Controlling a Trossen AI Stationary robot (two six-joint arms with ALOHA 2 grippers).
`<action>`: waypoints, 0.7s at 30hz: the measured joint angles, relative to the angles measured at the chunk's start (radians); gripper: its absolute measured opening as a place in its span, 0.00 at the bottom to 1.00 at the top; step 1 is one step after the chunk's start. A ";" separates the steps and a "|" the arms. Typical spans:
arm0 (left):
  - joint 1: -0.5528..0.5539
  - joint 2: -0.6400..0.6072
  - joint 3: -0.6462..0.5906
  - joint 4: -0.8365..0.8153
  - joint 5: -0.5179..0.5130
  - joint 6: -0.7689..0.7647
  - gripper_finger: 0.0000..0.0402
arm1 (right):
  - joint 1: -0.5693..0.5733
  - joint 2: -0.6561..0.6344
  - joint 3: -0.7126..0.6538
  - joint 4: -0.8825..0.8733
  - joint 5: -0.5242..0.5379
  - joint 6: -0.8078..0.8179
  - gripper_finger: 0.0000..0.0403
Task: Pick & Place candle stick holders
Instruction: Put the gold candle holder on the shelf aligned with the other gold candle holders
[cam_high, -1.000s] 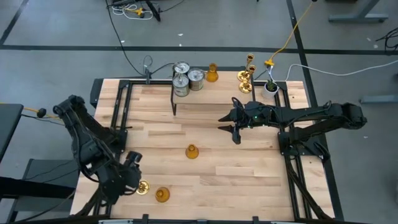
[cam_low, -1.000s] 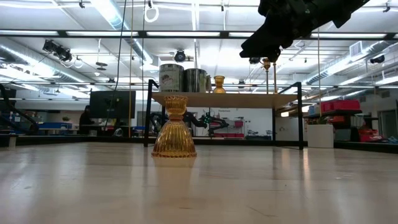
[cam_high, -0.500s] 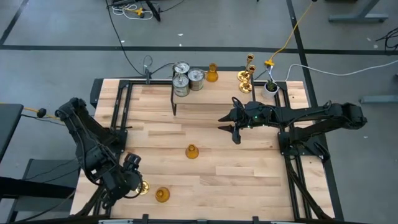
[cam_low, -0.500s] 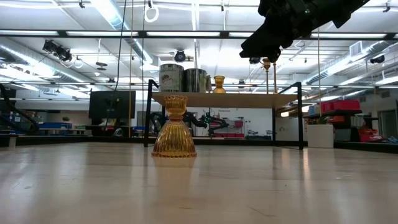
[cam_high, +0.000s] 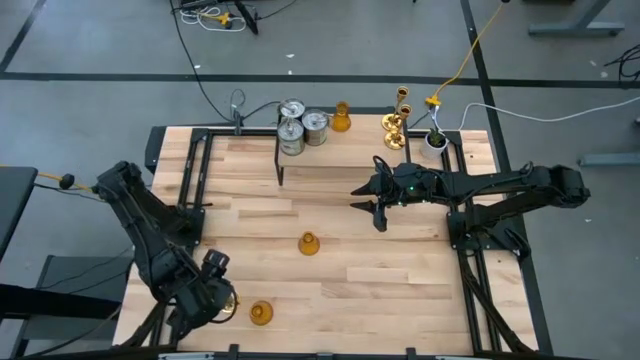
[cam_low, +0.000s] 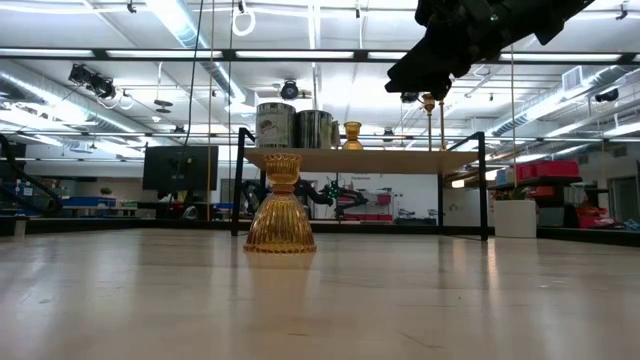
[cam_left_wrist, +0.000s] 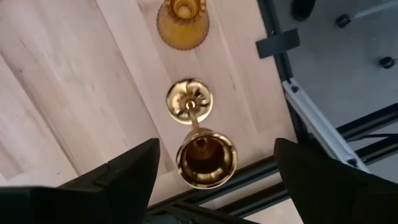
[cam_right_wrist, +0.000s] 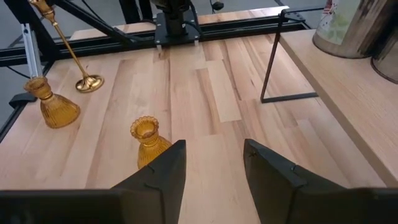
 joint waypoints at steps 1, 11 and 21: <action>0.000 0.000 -0.009 0.002 0.000 0.000 0.81 | 0.000 0.000 0.000 0.000 0.000 0.000 0.41; 0.000 0.000 -0.043 0.020 -0.012 -0.034 0.81 | 0.000 0.000 0.000 0.000 -0.001 0.000 0.41; 0.000 0.000 -0.043 0.019 -0.017 -0.034 0.71 | 0.000 0.000 0.000 0.000 -0.003 0.000 0.41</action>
